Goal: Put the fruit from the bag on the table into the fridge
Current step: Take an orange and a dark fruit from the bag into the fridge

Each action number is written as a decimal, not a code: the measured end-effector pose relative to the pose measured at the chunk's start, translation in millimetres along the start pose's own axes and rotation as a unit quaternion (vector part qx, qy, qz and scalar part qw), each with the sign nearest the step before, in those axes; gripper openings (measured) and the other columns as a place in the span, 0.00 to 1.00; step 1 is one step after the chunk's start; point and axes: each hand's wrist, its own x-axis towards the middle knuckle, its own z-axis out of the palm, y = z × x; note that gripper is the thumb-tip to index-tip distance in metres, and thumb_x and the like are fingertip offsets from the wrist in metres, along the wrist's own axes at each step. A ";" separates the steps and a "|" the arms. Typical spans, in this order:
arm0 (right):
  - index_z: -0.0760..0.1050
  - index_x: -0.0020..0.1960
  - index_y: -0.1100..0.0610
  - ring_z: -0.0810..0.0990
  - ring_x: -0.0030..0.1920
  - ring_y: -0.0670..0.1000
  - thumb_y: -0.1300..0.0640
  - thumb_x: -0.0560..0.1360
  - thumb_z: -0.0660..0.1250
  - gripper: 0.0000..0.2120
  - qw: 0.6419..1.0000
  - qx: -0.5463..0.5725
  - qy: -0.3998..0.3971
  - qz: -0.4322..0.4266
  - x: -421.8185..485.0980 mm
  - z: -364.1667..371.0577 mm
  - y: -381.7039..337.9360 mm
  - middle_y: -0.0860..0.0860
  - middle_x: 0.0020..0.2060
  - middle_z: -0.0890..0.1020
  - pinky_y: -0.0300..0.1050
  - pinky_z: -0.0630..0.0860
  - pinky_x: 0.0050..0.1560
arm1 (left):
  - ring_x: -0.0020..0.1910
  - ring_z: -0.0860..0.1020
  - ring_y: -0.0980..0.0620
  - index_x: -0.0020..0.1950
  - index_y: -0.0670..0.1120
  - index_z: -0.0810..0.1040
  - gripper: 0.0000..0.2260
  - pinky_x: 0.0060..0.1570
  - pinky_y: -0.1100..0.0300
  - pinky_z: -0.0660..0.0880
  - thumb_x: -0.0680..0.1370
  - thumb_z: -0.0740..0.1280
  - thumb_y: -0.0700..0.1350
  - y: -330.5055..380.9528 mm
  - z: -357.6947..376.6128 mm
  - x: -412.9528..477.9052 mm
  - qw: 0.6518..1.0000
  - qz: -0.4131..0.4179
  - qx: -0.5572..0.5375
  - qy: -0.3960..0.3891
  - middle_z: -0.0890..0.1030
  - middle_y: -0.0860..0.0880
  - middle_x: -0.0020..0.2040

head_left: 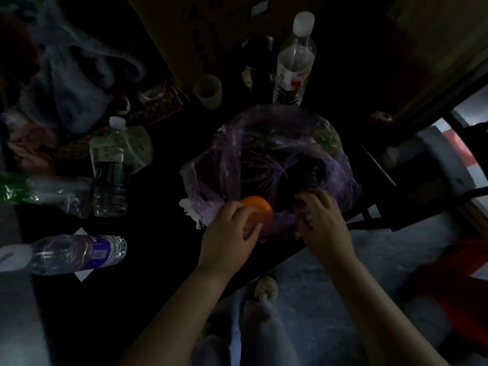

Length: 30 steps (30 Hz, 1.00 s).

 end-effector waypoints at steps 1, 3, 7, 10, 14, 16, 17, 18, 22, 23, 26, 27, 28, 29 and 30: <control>0.74 0.63 0.57 0.72 0.60 0.56 0.61 0.72 0.69 0.20 1.000 0.004 0.012 0.001 7.7 -2.1 -0.9 0.54 0.60 0.74 0.48 0.71 0.59 | 0.53 0.74 0.52 0.56 0.49 0.77 0.13 0.46 0.63 0.73 0.74 0.70 0.49 2.2 0.3 4.6 1.000 0.002 -0.003 0.006 0.75 0.52 0.54; 0.71 0.66 0.56 0.70 0.63 0.56 0.59 0.74 0.68 0.21 1.000 0.008 0.016 0.010 23.1 -3.2 -1.4 0.54 0.63 0.73 0.48 0.70 0.62 | 0.56 0.73 0.50 0.62 0.49 0.75 0.18 0.53 0.59 0.72 0.73 0.71 0.47 4.7 2.8 12.3 1.000 -0.006 -0.003 -0.010 0.74 0.51 0.58; 0.69 0.68 0.55 0.66 0.67 0.57 0.57 0.75 0.66 0.22 1.000 -0.002 -0.004 0.024 44.9 0.8 3.3 0.54 0.67 0.69 0.52 0.69 0.63 | 0.65 0.69 0.48 0.71 0.49 0.69 0.24 0.62 0.55 0.69 0.75 0.69 0.46 5.3 12.9 20.2 0.996 -0.042 -0.005 -0.076 0.69 0.51 0.66; 0.67 0.70 0.55 0.64 0.69 0.58 0.56 0.76 0.65 0.23 0.999 -0.015 -0.023 0.035 54.4 3.7 7.7 0.54 0.69 0.67 0.54 0.70 0.62 | 0.65 0.69 0.48 0.70 0.48 0.70 0.23 0.61 0.56 0.70 0.76 0.68 0.48 6.8 17.5 21.4 0.997 -0.055 -0.008 -0.056 0.69 0.51 0.67; 0.66 0.70 0.55 0.64 0.68 0.58 0.54 0.76 0.66 0.24 0.999 -0.012 -0.030 0.035 59.8 5.0 10.3 0.55 0.69 0.67 0.54 0.69 0.63 | 0.68 0.65 0.50 0.71 0.49 0.67 0.25 0.63 0.55 0.69 0.75 0.68 0.48 9.4 20.1 19.8 0.993 -0.083 -0.012 -0.079 0.66 0.52 0.70; 0.65 0.71 0.53 0.64 0.68 0.57 0.54 0.75 0.67 0.25 0.998 -0.009 -0.038 0.039 60.2 5.1 9.8 0.54 0.69 0.67 0.53 0.68 0.62 | 0.69 0.65 0.50 0.72 0.49 0.67 0.27 0.63 0.53 0.70 0.74 0.69 0.48 9.4 20.4 18.3 0.992 -0.091 -0.017 -0.083 0.65 0.52 0.70; 0.65 0.71 0.53 0.64 0.68 0.58 0.54 0.75 0.67 0.26 0.998 -0.008 -0.043 0.039 59.6 5.4 9.5 0.54 0.69 0.67 0.53 0.69 0.62 | 0.69 0.65 0.50 0.72 0.50 0.66 0.28 0.63 0.51 0.71 0.73 0.70 0.48 9.6 20.5 17.5 0.992 -0.091 -0.017 -0.085 0.65 0.52 0.70; 0.65 0.71 0.53 0.65 0.68 0.58 0.54 0.74 0.68 0.27 0.998 -0.008 -0.045 0.037 58.7 5.8 9.4 0.54 0.69 0.67 0.52 0.69 0.61 | 0.69 0.65 0.49 0.72 0.50 0.65 0.29 0.63 0.50 0.70 0.73 0.70 0.47 9.9 20.8 16.8 0.992 -0.090 -0.016 -0.090 0.65 0.52 0.70; 0.63 0.71 0.52 0.66 0.67 0.58 0.56 0.73 0.69 0.28 0.998 -0.008 -0.056 0.040 55.2 8.6 10.7 0.54 0.69 0.66 0.52 0.69 0.62 | 0.71 0.61 0.47 0.75 0.50 0.60 0.36 0.67 0.50 0.66 0.71 0.73 0.44 10.2 23.7 13.4 0.990 -0.084 0.003 -0.117 0.60 0.51 0.73; 0.63 0.71 0.52 0.66 0.67 0.58 0.56 0.73 0.69 0.28 0.998 -0.006 -0.056 0.041 54.4 9.2 10.8 0.54 0.69 0.66 0.52 0.69 0.62 | 0.71 0.61 0.46 0.75 0.50 0.59 0.37 0.68 0.50 0.64 0.70 0.73 0.43 9.6 25.0 12.3 0.989 -0.081 0.007 -0.120 0.59 0.50 0.74; 0.64 0.71 0.52 0.66 0.68 0.58 0.56 0.74 0.69 0.28 0.998 -0.003 -0.054 0.040 52.4 9.6 10.6 0.54 0.69 0.66 0.53 0.69 0.62 | 0.73 0.59 0.46 0.76 0.49 0.57 0.38 0.70 0.51 0.60 0.70 0.73 0.43 9.5 26.9 8.9 0.989 -0.078 0.002 -0.124 0.57 0.48 0.75; 0.64 0.71 0.52 0.66 0.68 0.58 0.56 0.74 0.69 0.28 0.998 -0.002 -0.053 0.040 51.6 9.7 10.5 0.54 0.69 0.66 0.53 0.70 0.62 | 0.73 0.58 0.46 0.76 0.48 0.56 0.38 0.70 0.51 0.59 0.71 0.72 0.45 9.8 27.3 8.1 0.989 -0.078 -0.003 -0.123 0.57 0.48 0.75; 0.64 0.71 0.52 0.66 0.67 0.58 0.56 0.74 0.68 0.28 0.998 -0.001 -0.051 0.039 50.8 10.0 10.2 0.54 0.69 0.66 0.53 0.70 0.61 | 0.73 0.57 0.47 0.76 0.48 0.56 0.37 0.70 0.52 0.59 0.72 0.71 0.47 10.4 27.6 7.5 0.990 -0.076 -0.005 -0.120 0.56 0.48 0.75; 0.64 0.71 0.52 0.66 0.67 0.58 0.56 0.74 0.68 0.28 0.998 0.000 -0.049 0.038 50.3 10.5 10.2 0.54 0.69 0.66 0.53 0.70 0.61 | 0.73 0.57 0.47 0.76 0.48 0.56 0.36 0.69 0.54 0.58 0.73 0.70 0.49 11.5 27.9 7.3 0.991 -0.074 -0.008 -0.113 0.57 0.48 0.75; 0.64 0.71 0.52 0.67 0.67 0.58 0.56 0.74 0.68 0.27 0.998 0.000 -0.046 0.036 49.6 10.9 10.2 0.54 0.69 0.66 0.52 0.70 0.60 | 0.73 0.57 0.48 0.76 0.48 0.57 0.34 0.69 0.56 0.57 0.74 0.68 0.51 12.6 28.2 7.1 0.992 -0.074 -0.013 -0.104 0.57 0.48 0.75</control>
